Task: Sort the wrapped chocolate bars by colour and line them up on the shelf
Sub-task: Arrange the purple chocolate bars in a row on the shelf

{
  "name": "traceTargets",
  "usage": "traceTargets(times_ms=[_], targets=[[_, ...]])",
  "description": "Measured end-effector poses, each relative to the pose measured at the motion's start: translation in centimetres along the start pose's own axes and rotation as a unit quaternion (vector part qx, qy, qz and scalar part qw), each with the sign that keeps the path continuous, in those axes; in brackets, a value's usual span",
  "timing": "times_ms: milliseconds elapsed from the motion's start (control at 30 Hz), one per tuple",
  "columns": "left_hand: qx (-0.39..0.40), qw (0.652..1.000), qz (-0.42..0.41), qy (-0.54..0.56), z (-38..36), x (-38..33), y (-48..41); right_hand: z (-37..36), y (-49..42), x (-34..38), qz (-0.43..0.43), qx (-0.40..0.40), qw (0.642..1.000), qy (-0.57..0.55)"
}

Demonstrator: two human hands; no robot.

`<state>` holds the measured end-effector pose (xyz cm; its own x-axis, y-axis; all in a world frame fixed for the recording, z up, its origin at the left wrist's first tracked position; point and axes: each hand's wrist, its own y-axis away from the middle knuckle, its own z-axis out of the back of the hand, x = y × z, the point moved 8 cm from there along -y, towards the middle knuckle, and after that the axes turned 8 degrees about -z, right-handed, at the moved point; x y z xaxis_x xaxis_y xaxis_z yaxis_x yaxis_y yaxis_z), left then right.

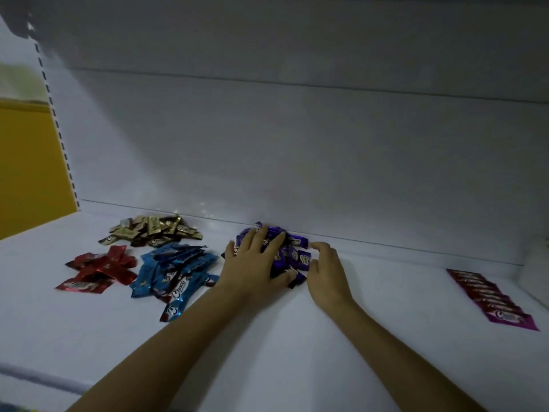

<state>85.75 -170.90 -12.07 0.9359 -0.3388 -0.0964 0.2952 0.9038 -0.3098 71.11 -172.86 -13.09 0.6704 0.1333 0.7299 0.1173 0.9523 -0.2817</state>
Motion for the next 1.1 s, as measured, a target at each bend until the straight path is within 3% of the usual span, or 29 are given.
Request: traceTargets(times_ms=[267, 633, 767, 933, 1100], targets=[[0.043, 0.989, 0.045, 0.133, -2.2, 3.9, -6.4, 0.1, 0.0, -0.3, 0.007, -0.054, 0.993, 0.108], [0.025, 0.99, -0.001, 0.141, -1.7, 3.7, -5.9, -0.1, 0.3, 0.0, 0.02, -0.06, 0.983, 0.173], [0.024, 0.989, -0.017, 0.142, -1.2, 2.5, -5.2, 0.4, 0.4, -0.4, 0.005, -0.068, 0.988, 0.136], [0.004, 0.99, -0.019, 0.142, -1.4, 1.1, -3.4, 2.0, -1.4, -2.3, -0.081, -0.088, 0.993, 0.019], [-0.059, 0.981, 0.02, 0.181, -1.8, 1.3, -1.9, 0.6, -5.9, -0.8, -0.067, -0.022, 0.997, 0.027]])
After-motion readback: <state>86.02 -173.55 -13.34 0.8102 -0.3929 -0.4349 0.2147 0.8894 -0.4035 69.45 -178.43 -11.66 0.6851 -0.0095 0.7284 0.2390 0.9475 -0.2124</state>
